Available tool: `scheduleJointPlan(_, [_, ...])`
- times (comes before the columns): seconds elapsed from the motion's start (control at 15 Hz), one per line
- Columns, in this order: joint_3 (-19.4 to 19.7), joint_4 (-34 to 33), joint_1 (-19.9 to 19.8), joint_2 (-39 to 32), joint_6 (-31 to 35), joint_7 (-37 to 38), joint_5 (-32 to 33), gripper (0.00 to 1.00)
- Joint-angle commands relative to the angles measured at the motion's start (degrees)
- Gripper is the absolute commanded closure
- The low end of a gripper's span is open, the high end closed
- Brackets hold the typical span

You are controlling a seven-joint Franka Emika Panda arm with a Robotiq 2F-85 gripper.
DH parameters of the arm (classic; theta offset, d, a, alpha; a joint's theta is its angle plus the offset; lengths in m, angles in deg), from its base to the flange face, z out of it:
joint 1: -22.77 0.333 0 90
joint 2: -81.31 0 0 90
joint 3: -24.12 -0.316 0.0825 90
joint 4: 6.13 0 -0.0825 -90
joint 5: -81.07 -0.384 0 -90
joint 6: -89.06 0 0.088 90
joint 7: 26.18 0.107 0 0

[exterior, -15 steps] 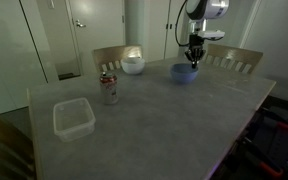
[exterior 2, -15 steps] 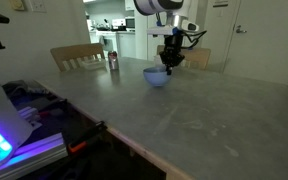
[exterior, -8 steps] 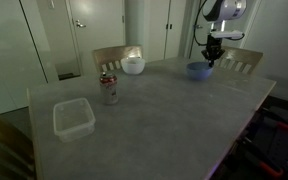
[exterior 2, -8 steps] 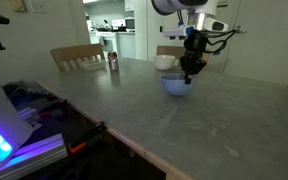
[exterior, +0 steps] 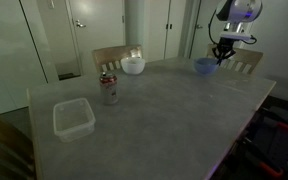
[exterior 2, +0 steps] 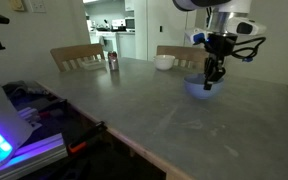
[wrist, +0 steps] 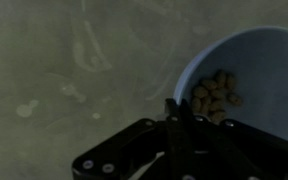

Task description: Shift the colorless bowl from the right end of the table to the left end, grab the canned bottle and position it next to the colorless bowl. Afterward, move the purple bowl to the right end and place the white bowl next to it

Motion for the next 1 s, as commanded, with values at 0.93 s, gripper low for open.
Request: scheduleJointPlan(0.93, [2.5, -4.5, -9.0, -6.8, 9.0, 22.6, -16.1, 0.99])
